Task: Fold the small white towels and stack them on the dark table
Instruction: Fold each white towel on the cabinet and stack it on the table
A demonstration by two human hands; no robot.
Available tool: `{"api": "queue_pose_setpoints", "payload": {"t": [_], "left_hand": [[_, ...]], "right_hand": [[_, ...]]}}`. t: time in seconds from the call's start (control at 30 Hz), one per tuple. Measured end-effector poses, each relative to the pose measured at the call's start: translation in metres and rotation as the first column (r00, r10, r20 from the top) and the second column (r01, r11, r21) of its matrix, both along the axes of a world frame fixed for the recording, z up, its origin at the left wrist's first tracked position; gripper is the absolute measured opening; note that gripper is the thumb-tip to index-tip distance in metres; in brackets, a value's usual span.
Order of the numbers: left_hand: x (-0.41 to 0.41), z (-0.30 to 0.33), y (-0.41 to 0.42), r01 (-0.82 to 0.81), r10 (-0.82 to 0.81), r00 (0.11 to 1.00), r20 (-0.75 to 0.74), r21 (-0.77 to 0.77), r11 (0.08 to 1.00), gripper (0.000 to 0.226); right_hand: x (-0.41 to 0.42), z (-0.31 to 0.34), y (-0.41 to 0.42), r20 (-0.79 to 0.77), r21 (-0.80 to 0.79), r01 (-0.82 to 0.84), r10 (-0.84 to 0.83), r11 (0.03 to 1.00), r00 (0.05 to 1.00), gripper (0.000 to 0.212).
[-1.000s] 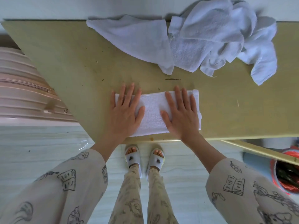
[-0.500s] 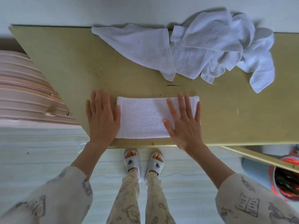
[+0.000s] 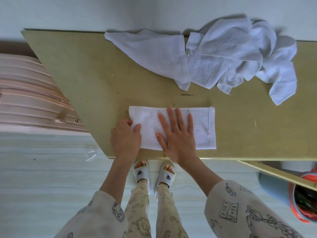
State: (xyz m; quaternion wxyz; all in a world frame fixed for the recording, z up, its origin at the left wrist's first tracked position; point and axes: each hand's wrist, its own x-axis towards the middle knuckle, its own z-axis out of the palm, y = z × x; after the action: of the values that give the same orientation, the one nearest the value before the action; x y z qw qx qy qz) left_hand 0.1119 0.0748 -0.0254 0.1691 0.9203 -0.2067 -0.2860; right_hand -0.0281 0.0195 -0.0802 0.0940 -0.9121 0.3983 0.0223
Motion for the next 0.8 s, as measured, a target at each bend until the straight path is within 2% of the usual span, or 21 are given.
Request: {"api": "queue_pose_setpoints", "payload": {"t": [0.07, 0.13, 0.2, 0.37, 0.47, 0.63, 0.67, 0.73, 0.8], "left_hand": [[0.004, 0.004, -0.003, -0.080, 0.073, 0.987, -0.144, -0.041, 0.996, 0.037], [0.011, 0.004, -0.004, -0.189, 0.163, 0.936, -0.311, -0.054, 0.981, 0.041], [0.016, 0.003, -0.005, -0.262, 0.220, 0.895, -0.387, -0.060, 0.963, 0.033], [0.013, 0.000, -0.009, -0.258, 0.233, 0.936, -0.262, -0.064, 0.964, 0.039], [0.011, -0.001, -0.009, -0.263, 0.228, 0.946, -0.230, -0.135, 0.955, 0.033], [-0.003, 0.016, -0.014, -0.147, 0.128, 0.988, -0.080, -0.307, 0.940, 0.017], [-0.007, 0.020, -0.016, -0.126, 0.115, 0.992, -0.053, -0.340, 0.932, 0.016], [-0.017, 0.029, -0.022, -0.090, 0.090, 0.996, -0.019, -0.410, 0.908, 0.015], [-0.028, 0.038, -0.030, -0.049, 0.055, 0.998, -0.001, -0.463, 0.885, 0.014]], "right_hand": [[0.000, 0.000, 0.000, 0.004, 0.001, -0.002, 0.002, 1.000, 1.000, 0.060], [0.000, 0.001, 0.000, 0.011, 0.002, -0.002, 0.002, 1.000, 1.000, 0.059], [0.000, 0.001, 0.000, 0.015, 0.003, -0.001, 0.000, 1.000, 1.000, 0.059], [0.000, 0.000, -0.001, 0.012, 0.019, -0.004, 0.004, 1.000, 1.000, 0.059], [0.000, -0.001, -0.001, 0.010, 0.037, -0.005, 0.004, 0.999, 1.000, 0.060], [0.002, 0.007, -0.003, 0.006, 0.135, -0.012, 0.011, 0.991, 1.000, 0.060], [0.001, 0.012, -0.005, 0.049, 0.177, -0.013, 0.004, 0.984, 0.999, 0.059], [-0.003, 0.029, -0.013, 0.276, 0.360, 0.020, -0.126, 0.933, 0.953, 0.053], [-0.019, 0.049, -0.023, 0.475, 0.528, 0.083, -0.375, 0.845, 0.796, 0.045]]}}
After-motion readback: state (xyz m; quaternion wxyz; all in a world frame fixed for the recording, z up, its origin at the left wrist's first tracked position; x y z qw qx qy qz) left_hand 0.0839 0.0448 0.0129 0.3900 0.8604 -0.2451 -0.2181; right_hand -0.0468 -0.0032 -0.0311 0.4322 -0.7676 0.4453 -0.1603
